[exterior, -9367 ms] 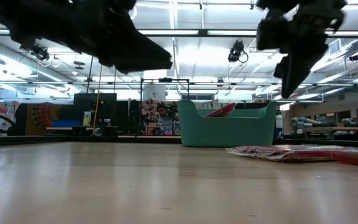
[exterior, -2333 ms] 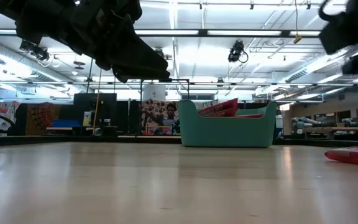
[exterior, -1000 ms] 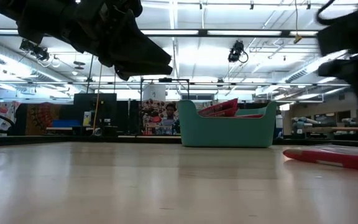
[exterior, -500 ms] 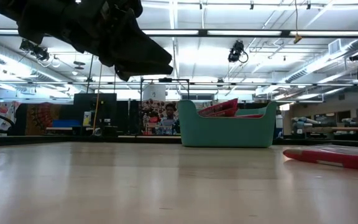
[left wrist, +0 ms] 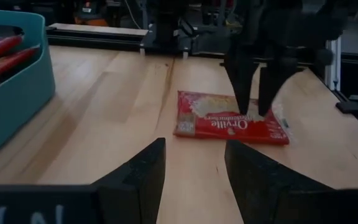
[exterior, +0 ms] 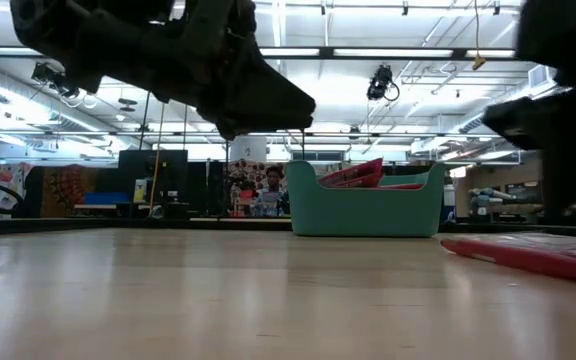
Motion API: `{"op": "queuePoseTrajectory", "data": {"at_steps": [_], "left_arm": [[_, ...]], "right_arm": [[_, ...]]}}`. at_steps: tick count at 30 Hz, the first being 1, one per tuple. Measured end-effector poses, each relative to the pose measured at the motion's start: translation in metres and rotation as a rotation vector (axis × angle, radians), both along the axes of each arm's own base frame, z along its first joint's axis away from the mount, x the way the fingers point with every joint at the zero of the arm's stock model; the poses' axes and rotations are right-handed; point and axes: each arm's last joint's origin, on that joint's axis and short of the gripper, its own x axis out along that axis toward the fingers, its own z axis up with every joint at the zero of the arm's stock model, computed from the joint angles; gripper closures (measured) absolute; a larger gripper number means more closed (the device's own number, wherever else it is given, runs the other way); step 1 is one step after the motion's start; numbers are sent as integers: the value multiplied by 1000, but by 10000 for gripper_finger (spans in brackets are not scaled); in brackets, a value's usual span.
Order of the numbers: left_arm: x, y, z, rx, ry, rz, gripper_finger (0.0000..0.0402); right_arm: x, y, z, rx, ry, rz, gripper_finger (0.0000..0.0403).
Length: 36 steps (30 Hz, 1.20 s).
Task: Sort popcorn bags into baskets
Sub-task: Put the red popcorn bag into the blue bin
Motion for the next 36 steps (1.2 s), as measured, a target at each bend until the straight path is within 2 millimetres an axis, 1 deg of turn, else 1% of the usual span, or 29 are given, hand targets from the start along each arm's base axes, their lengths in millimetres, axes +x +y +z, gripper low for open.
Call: {"op": "queuePoseTrajectory", "data": {"at_steps": [2, 4, 8, 10, 12, 14, 18, 22, 29, 32, 36], "left_arm": [[2, -1, -2, 1, 4, -4, 230], [6, -2, -5, 0, 12, -17, 230], [12, -3, -11, 2, 32, -37, 230], [12, 0, -12, 7, 36, -29, 230], [13, 3, -12, 1, 40, -18, 230], [13, 4, -13, 1, 46, -14, 230], [13, 4, -14, 4, 57, -14, 230], [12, 4, -14, 4, 56, -19, 230], [13, 9, -14, 27, 58, -11, 230], [14, 11, -14, 29, 57, -5, 230], [15, 14, -13, 27, 53, -2, 230]], "right_arm": [[8, -1, 7, 10, -26, -5, 265], [16, 4, 19, 19, -54, 11, 265], [16, 24, 39, 20, -95, 99, 267], [14, 34, 43, 19, -108, 109, 267], [11, 45, 40, 6, -85, 127, 267], [10, 56, 32, -27, -41, 149, 267], [4, 75, 17, -138, 88, 184, 267], [-4, 90, 14, -236, 136, 169, 267], [-27, 102, 1, -315, 187, 147, 267], [-33, 104, -3, -326, 200, 130, 267], [-36, 106, -8, -334, 220, 122, 267]]}}
